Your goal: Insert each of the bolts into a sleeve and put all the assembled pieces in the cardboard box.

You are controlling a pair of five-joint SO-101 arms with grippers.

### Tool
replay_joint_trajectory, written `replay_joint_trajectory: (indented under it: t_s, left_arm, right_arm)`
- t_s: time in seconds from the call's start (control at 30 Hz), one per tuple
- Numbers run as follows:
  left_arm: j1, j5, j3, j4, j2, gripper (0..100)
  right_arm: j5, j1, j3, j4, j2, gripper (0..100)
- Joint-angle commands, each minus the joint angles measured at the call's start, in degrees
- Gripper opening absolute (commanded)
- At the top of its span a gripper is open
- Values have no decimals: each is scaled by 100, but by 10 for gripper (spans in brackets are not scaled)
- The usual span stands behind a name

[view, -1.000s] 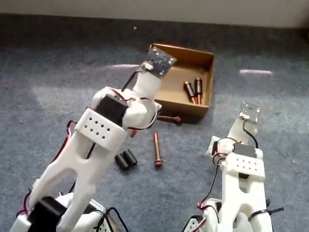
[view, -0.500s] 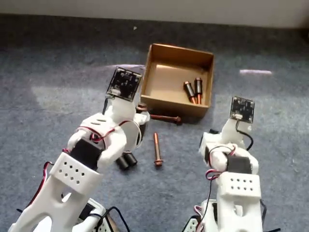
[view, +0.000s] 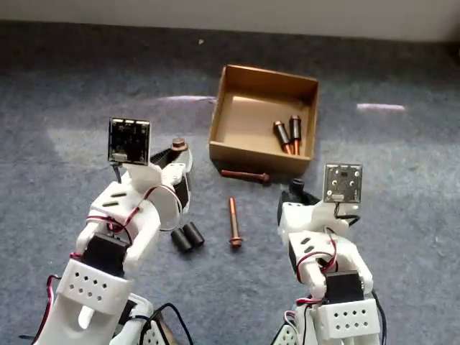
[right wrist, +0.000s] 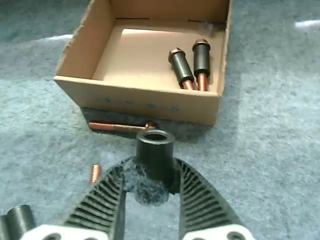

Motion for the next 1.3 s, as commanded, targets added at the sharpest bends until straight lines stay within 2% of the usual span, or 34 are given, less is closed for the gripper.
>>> replay_joint_trajectory:
  t_s: [0.0, 0.1, 0.27, 0.53, 0.73, 0.97, 1.27]
  left_arm:
    - [-101, 105, 303, -554, -760, 5]
    - [-101, 105, 699, -862, -1297, 5]
    - [-101, 105, 1244, -1204, -2202, 5]
    - [-101, 105, 1684, -1275, -3310, 5]
    - [-92, 105, 1895, -1275, -3943, 5]
    - [-75, 1134, 1877, -1275, -3952, 5]
    - [-48, 1240, 1921, -1785, -3952, 5]
  right_arm:
    - [-18, -558, -57, -171, -136, 6]
    - [-18, -910, -84, -224, -127, 6]
    - [-18, -1332, 242, -1147, -127, 6]
    - [1336, -2193, 1490, -3371, -154, 6]
    - [1495, -2607, 2343, -4558, -154, 6]
    - [1495, -2598, 2448, -4629, -145, 6]
    - [1503, -2580, 2448, -4620, -127, 6]
